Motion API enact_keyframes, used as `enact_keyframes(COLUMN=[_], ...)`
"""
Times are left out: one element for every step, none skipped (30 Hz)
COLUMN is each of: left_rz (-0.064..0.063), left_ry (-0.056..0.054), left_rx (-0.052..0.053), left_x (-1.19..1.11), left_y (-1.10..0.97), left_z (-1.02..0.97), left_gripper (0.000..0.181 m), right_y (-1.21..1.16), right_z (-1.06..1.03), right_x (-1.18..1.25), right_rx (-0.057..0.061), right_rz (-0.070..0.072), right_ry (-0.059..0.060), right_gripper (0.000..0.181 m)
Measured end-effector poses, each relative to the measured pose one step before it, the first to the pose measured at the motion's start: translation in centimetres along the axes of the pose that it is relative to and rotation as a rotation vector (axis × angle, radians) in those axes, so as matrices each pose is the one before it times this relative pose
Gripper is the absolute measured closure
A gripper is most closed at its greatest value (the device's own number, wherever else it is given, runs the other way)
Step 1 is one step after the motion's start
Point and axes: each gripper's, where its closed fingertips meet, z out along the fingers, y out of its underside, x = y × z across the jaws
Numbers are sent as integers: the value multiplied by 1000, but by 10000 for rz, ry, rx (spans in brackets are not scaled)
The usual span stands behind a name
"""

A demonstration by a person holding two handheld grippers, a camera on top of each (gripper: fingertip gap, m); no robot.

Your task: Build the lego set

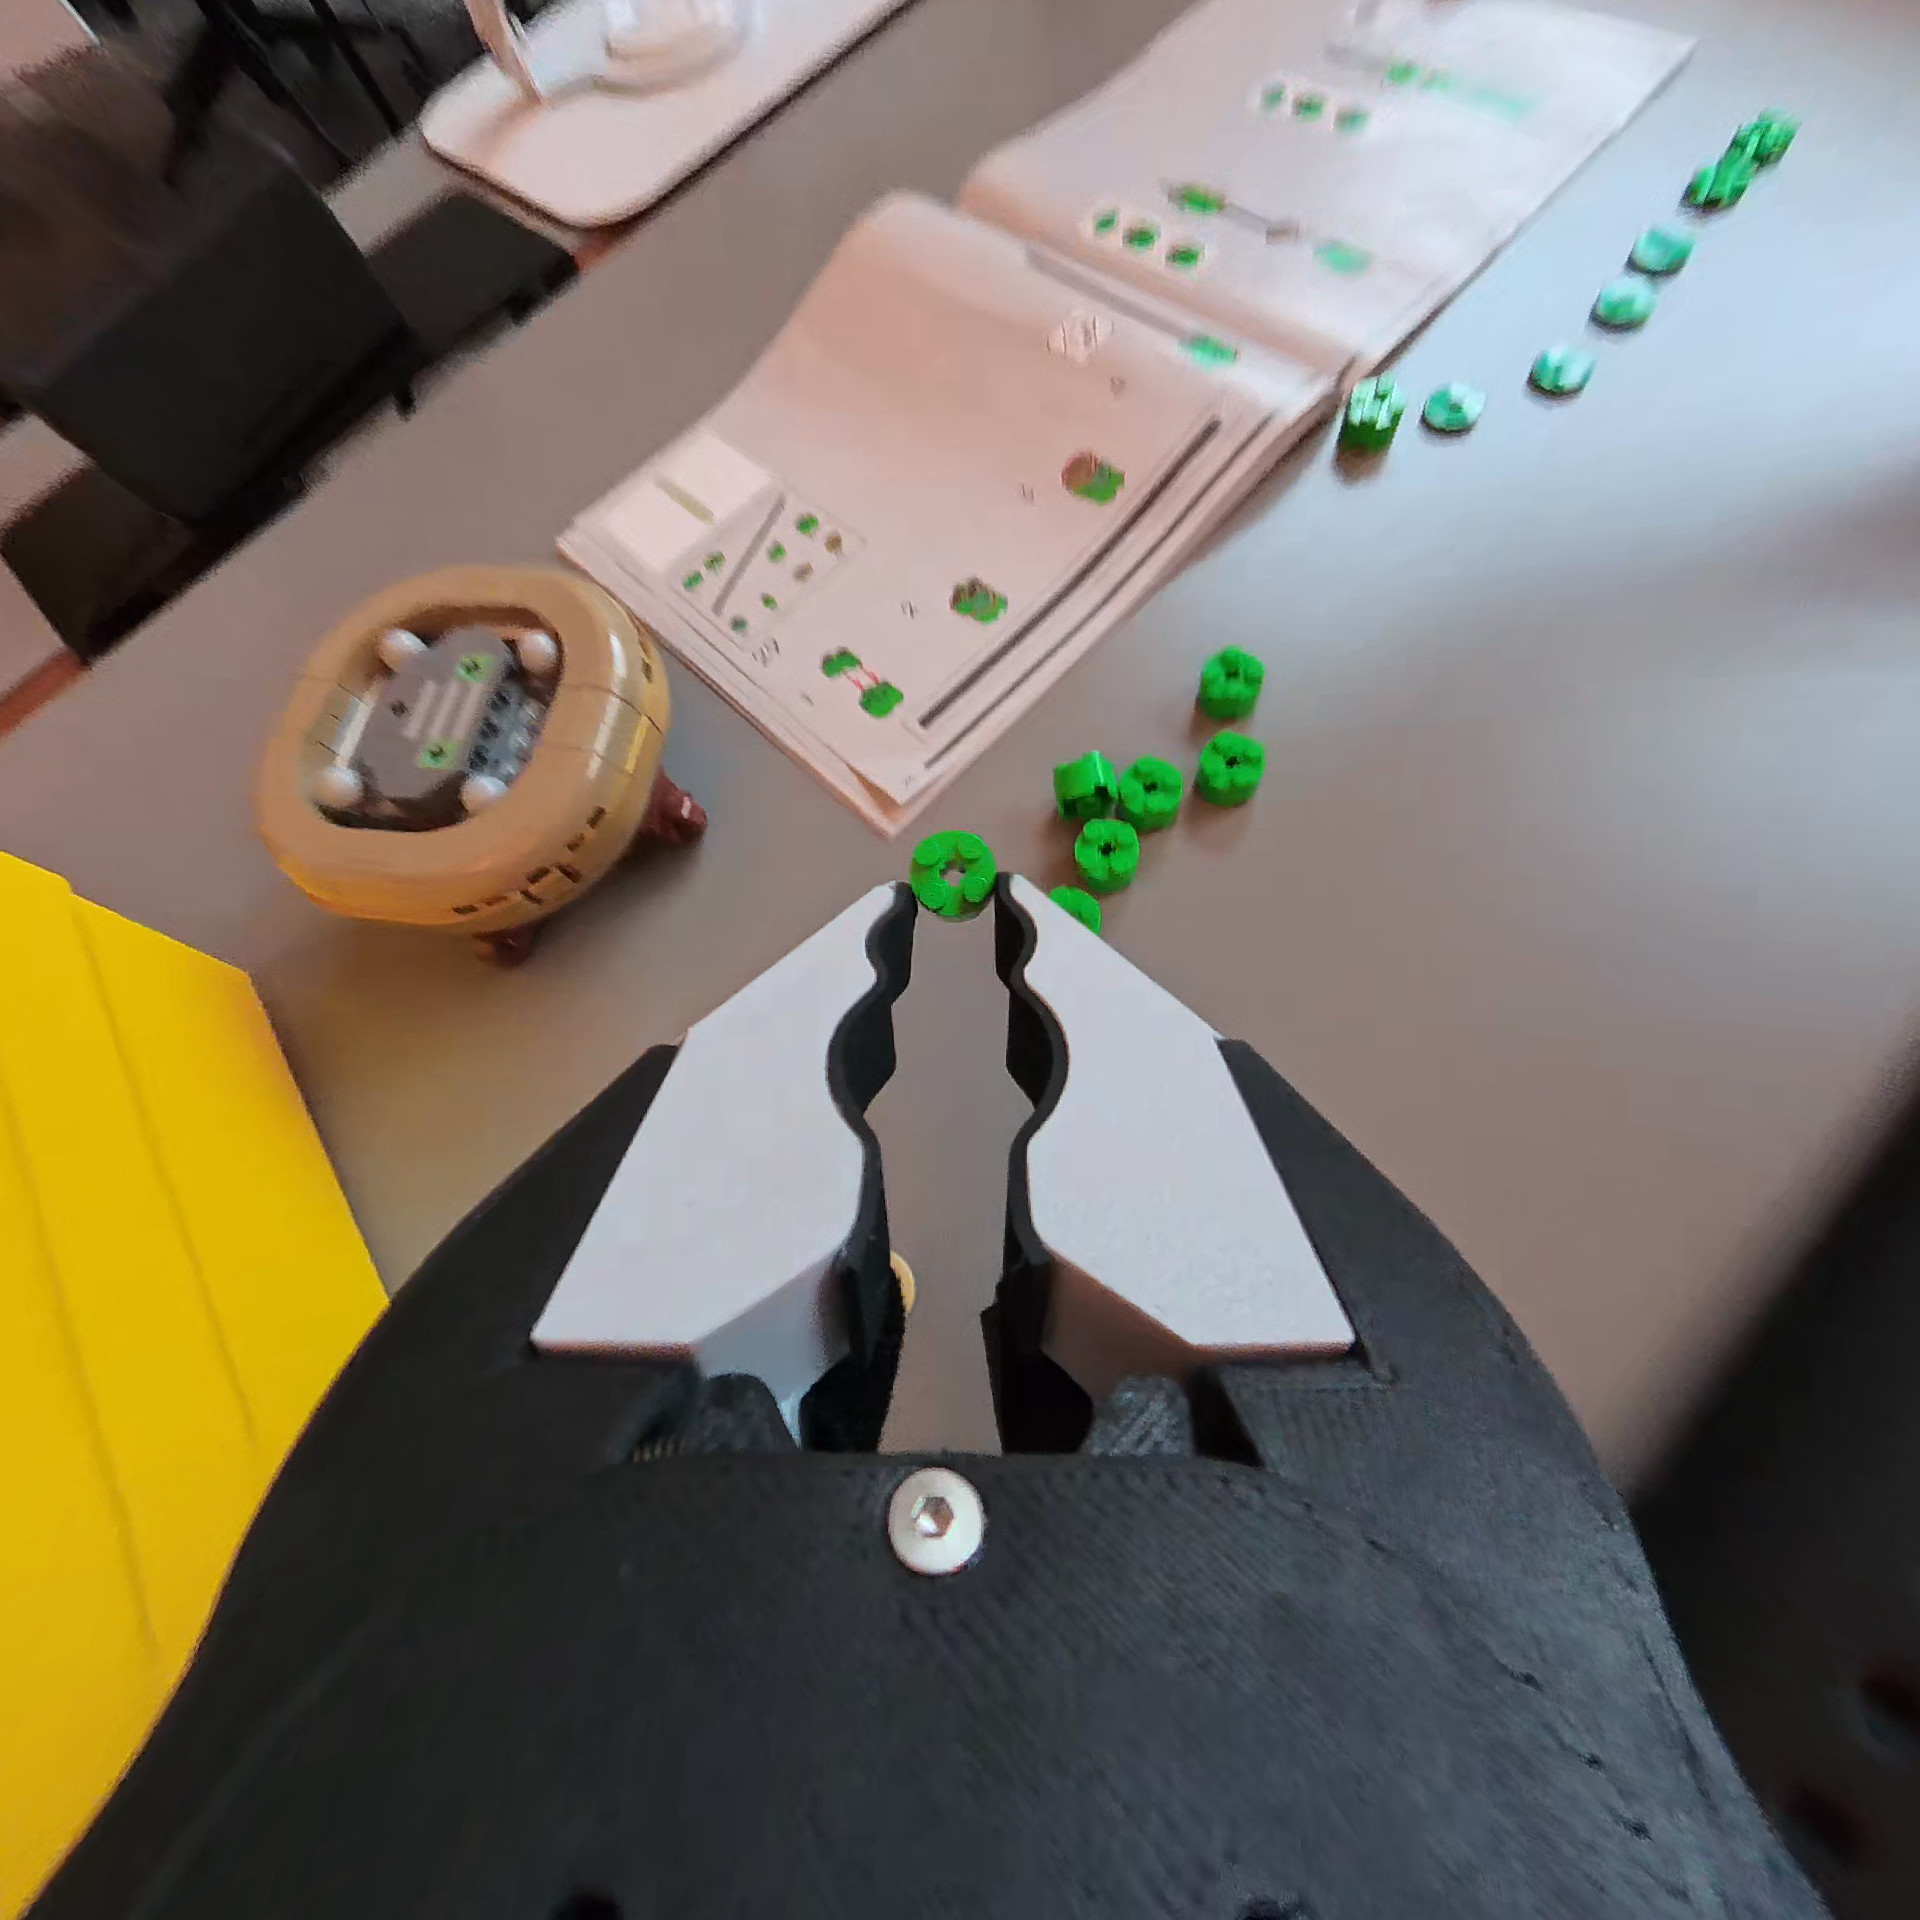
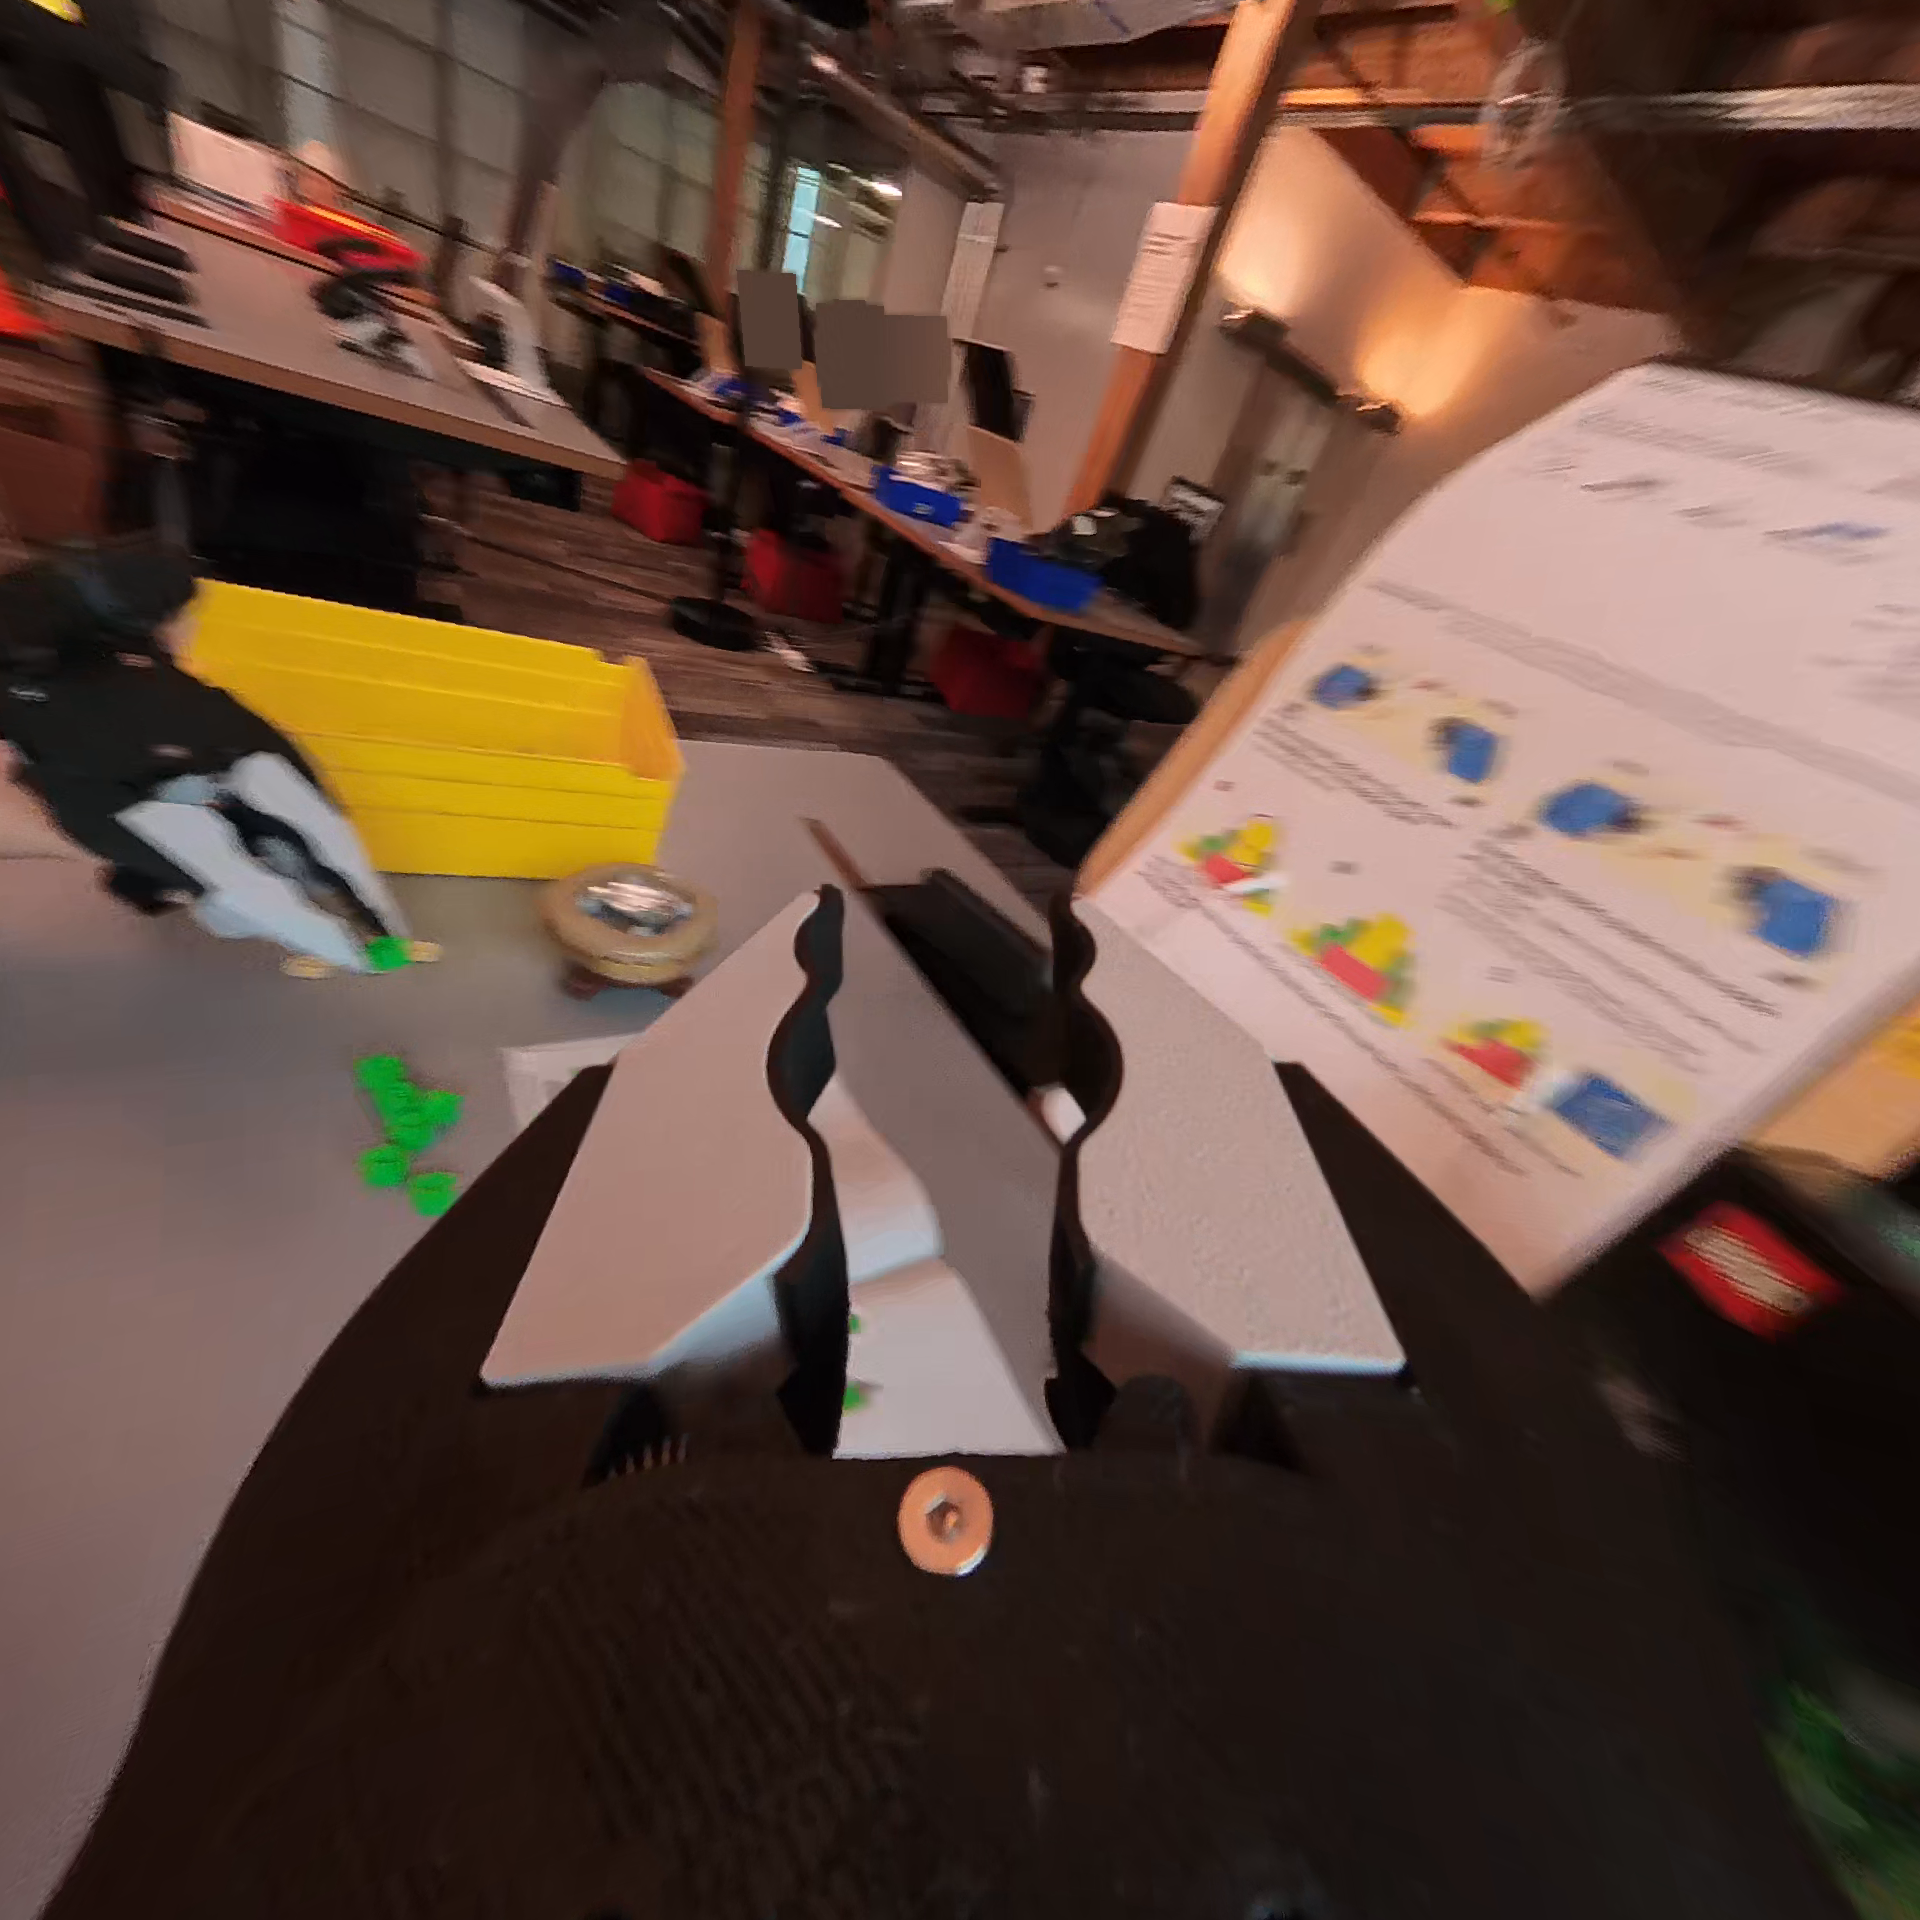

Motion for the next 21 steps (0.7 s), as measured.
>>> enact_keyframes(left_rz=[-240, -420, -545, -523, -399, -242, -113, -70, -97, -126, -129, -126, -135, -133, -93, -41, -30, -62, -117, -176, -222], left_ry=[-152, -189, -52, 122, 80, -75, -136, -89, -10, 23, 0, -4, 31, 51, 76, 140, 164, 138, 185, 292, 295], left_rx=[446, 513, 518, 411, 285, 212, 173, 147, 124, 103, 97, 111, 121, 128, 134, 124, 116, 141, 173, 182, 189], left_x=[-343, -455, -284, -24, -74, -264, -337, -259, -134, -78, -92, -64, 36, 91, 131, 231, 219, 141, 176, 287, 249], left_y=[-678, -689, -634, -463, -268, -171, -123, -120, -106, -79, -66, -83, -113, -152, -190, -200, -211, -216, -236, -220, -234], left_z=[-346, -291, -249, -227, -235, -269, -279, -249, -200, -168, -128, -99, -73, -42, -36, -54, -89, -117, -152, -163, -184], left_gripper=[168, 168, 168, 168, 168, 168, 168, 168, 168, 168, 168, 168, 168, 168, 168, 168, 168, 168, 168, 168, 168], right_y=[162, 139, 27, 199, 799, 1608, 2332, 2688, 2566, 2227, 1812, 1303, 939, 606, 445, 395, 421, 312, 171, 154, 75], right_z=[1421, 1662, 1845, 2169, 2452, 2614, 2614, 2453, 2237, 1989, 1671, 1276, 1022, 879, 746, 689, 560, 466, 424, 411, 329], right_x=[-1706, -2164, -2626, -2320, -2062, -1691, -897, 6, 478, 413, 278, 468, 430, 283, 294, 23, -205, -186, -233, -320, -39], right_rx=[28, 73, 186, 158, -69, -391, -724, -908, -831, -670, -571, -439, -380, -267, -243, -252, -308, -241, -131, -120, -81], right_rz=[384, 441, 570, 767, 677, 470, 258, 76, -36, -23, 11, -73, -275, -340, -296, -236, -159, -131, -82, -26, -49], right_ry=[-788, -1061, -1389, -1272, -1177, -1016, -639, -154, 146, 156, 116, 266, 298, 239, 250, 89, -75, -50, -87, -131, 40], right_gripper=[143, 144, 147, 151, 152, 153, 152, 152, 153, 153, 153, 154, 154, 153, 151, 149, 148, 148, 148, 148, 148])
